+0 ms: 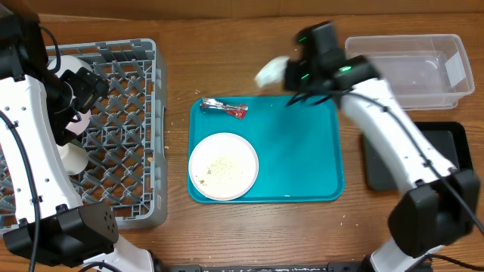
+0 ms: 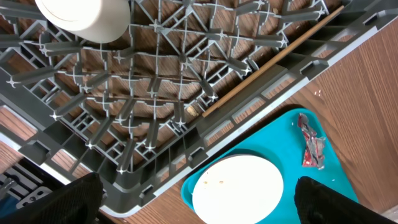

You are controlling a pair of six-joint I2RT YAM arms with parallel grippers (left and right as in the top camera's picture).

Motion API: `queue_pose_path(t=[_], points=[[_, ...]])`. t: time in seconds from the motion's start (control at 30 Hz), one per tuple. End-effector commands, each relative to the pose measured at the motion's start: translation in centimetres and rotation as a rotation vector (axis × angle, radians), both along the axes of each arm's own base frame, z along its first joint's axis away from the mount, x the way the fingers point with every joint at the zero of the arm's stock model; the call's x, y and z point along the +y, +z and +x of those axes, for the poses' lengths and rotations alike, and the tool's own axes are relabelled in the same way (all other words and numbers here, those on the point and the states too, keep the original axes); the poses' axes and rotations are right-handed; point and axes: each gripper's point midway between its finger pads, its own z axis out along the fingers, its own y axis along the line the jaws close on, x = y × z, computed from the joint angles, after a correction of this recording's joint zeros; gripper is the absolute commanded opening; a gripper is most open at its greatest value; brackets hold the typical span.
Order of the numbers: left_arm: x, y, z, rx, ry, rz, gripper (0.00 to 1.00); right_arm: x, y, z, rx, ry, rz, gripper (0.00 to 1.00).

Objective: Sort waste into correct bins and load items into the dishwasher
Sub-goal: 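Carry the tissue to the clear plastic bin and release it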

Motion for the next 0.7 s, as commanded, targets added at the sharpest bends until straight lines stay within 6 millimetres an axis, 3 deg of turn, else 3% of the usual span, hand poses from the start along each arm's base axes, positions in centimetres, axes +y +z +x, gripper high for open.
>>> queue_pose_path(t=[0.0, 0.17, 0.23, 0.27, 0.3, 0.33, 0.37, 0.43, 0.5, 0.6, 0.67], points=[[0.0, 0.2, -0.1, -0.005, -0.001, 0.002, 1.0, -8.3, 4.4, 3.1, -0.145, -0.234, -0.035, 0.04], [0.0, 0.2, -0.1, -0.005, -0.001, 0.003, 1.0, -17.9, 5.3, 4.8, -0.197, -0.473, -0.06, 0.05], [0.0, 0.2, -0.1, -0.005, -0.002, 0.002, 1.0, -20.4, 5.6, 5.2, -0.221, -0.523, -0.054, 0.24], [0.0, 0.2, -0.1, -0.005, -0.002, 0.002, 1.0, -21.7, 5.8, 5.4, -0.234, -0.549, -0.054, 0.43], [0.0, 0.2, -0.1, -0.005, -0.002, 0.002, 1.0, -23.0, 5.8, 5.6, -0.241, -0.575, -0.056, 0.75], [0.0, 0.2, -0.1, -0.005, -0.002, 0.002, 1.0, -23.8, 5.8, 5.7, -0.247, -0.589, -0.056, 0.99], [0.0, 0.2, -0.1, -0.005, -0.002, 0.003, 1.0, -24.1, 5.7, 5.7, -0.246, -0.591, -0.055, 0.99], [0.0, 0.2, -0.1, -0.005, -0.001, 0.002, 1.0, -24.3, 5.2, 5.7, -0.229, -0.583, -0.033, 1.0], [0.0, 0.2, -0.1, -0.005, -0.002, 0.002, 1.0, -23.2, 4.6, 5.5, -0.192, -0.535, 0.019, 1.0], [0.0, 0.2, -0.1, -0.005, -0.002, 0.002, 1.0, -19.0, 4.0, 5.0, -0.127, -0.388, 0.174, 1.0], [0.0, 0.2, -0.1, -0.005, -0.002, 0.002, 1.0, -14.7, 4.2, 4.5, -0.086, -0.246, 0.307, 1.0]])
